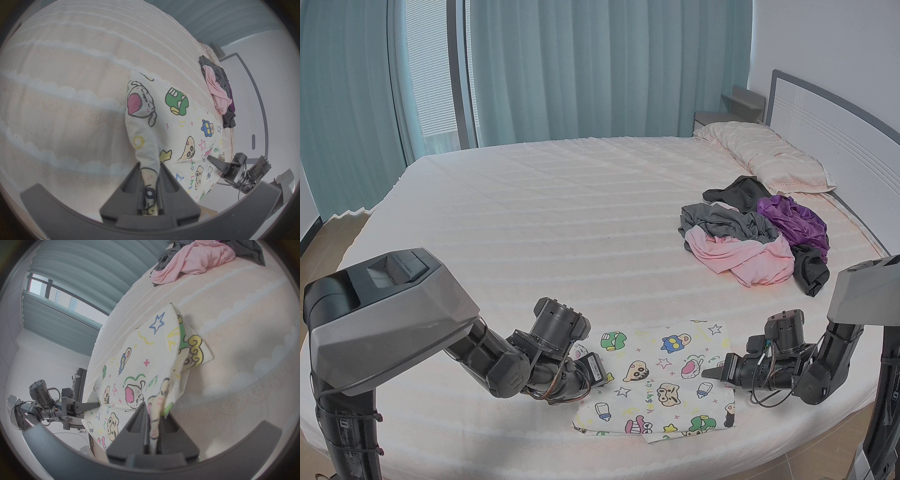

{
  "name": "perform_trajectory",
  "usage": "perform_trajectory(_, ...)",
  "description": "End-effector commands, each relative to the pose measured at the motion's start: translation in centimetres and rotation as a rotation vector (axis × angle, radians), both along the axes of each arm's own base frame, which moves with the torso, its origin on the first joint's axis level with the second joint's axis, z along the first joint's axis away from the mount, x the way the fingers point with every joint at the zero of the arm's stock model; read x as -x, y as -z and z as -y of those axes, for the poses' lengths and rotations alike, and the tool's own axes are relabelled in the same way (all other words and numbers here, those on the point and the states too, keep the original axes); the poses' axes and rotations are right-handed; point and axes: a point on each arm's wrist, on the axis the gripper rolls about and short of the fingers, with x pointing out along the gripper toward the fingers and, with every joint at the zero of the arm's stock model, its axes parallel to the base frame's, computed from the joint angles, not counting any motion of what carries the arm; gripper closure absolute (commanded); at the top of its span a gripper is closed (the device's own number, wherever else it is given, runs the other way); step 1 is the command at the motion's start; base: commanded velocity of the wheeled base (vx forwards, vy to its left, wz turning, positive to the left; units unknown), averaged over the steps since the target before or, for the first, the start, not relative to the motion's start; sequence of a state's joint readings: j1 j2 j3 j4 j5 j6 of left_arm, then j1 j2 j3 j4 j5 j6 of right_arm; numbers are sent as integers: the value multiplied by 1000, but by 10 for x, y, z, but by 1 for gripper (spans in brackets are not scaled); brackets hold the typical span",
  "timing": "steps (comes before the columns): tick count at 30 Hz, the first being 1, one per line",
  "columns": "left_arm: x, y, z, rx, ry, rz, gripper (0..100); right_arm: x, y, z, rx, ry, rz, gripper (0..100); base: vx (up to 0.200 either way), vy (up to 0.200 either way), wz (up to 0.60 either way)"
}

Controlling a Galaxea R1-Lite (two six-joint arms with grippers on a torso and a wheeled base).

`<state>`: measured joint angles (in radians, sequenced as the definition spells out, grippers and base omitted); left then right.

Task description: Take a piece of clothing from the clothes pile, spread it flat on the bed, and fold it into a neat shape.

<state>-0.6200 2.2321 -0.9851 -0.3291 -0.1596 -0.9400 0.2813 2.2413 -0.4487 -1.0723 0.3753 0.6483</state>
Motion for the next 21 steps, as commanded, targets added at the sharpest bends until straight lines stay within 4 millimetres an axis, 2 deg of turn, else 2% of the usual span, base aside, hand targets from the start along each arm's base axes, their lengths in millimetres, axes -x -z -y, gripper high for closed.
perform_trajectory(1,3,-9,-1,20,-10,4,100,3,-4,0,-13,8,2,100,0,0,0)
perform_trajectory(7,10,-18,-5,43,-20,3,100,2,-9,1,-35,29,5,100,0,0,0)
perform_trajectory(13,16,-28,-9,77,-2,4,100,4,-13,2,-42,31,24,100,0,-200,0)
perform_trajectory(21,18,-31,-10,83,-9,4,100,4,-19,4,-47,37,43,100,0,-200,0)
